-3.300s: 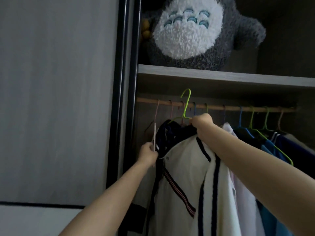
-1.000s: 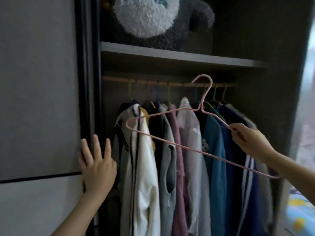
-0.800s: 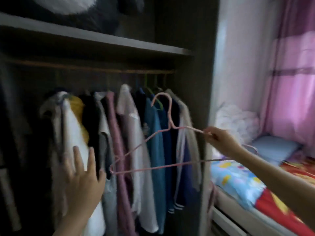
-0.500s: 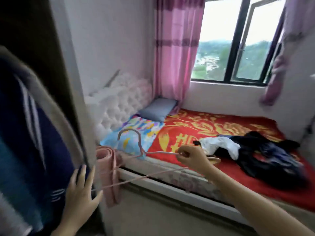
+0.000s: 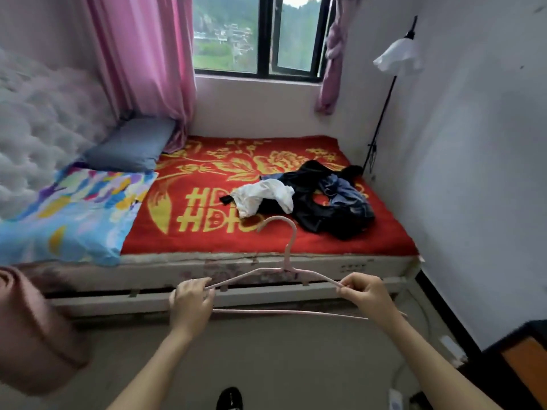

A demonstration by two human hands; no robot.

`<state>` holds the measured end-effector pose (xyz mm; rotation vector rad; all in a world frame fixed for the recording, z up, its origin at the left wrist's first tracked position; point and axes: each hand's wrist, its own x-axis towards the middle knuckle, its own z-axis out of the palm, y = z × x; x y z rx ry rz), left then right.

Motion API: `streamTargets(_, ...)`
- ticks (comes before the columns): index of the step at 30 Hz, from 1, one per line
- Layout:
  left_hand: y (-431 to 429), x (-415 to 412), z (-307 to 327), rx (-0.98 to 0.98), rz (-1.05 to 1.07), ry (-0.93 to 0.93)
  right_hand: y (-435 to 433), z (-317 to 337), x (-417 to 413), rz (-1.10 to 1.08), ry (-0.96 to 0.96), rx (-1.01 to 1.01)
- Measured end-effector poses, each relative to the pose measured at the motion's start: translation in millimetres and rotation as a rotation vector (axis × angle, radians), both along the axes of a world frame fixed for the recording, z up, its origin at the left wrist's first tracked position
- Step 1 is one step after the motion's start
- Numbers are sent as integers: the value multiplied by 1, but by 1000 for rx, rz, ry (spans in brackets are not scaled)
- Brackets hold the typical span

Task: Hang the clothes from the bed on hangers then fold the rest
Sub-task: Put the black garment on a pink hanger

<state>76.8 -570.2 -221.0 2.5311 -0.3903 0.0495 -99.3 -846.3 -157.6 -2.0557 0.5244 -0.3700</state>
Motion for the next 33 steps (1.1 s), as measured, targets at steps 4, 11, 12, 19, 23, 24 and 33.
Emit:
streamTargets(4,-12,56,-12,-36,-15,38,-27,-13,33,-113,11,65)
streamTargets(11,-15,155,-36,-247,-43,237,-52,-36,130,-244,154,151)
streamTargets(12,-17,166,-38,-266,-27,260,-52,-36,141,-249,172,153)
streamTargets(19,-33,234,-70,-351,82,412,-56,-68,228,-248,327,113)
streamTargets(23,-36,257,-86,-368,141,460,-64,-84,260,-225,404,88)
streamTargets(24,-37,261,-87,-370,155,467,-66,-86,267,-216,412,90)
streamTargets(33,-58,341,-105,-318,290,516,-108,-124,387,-117,497,79)
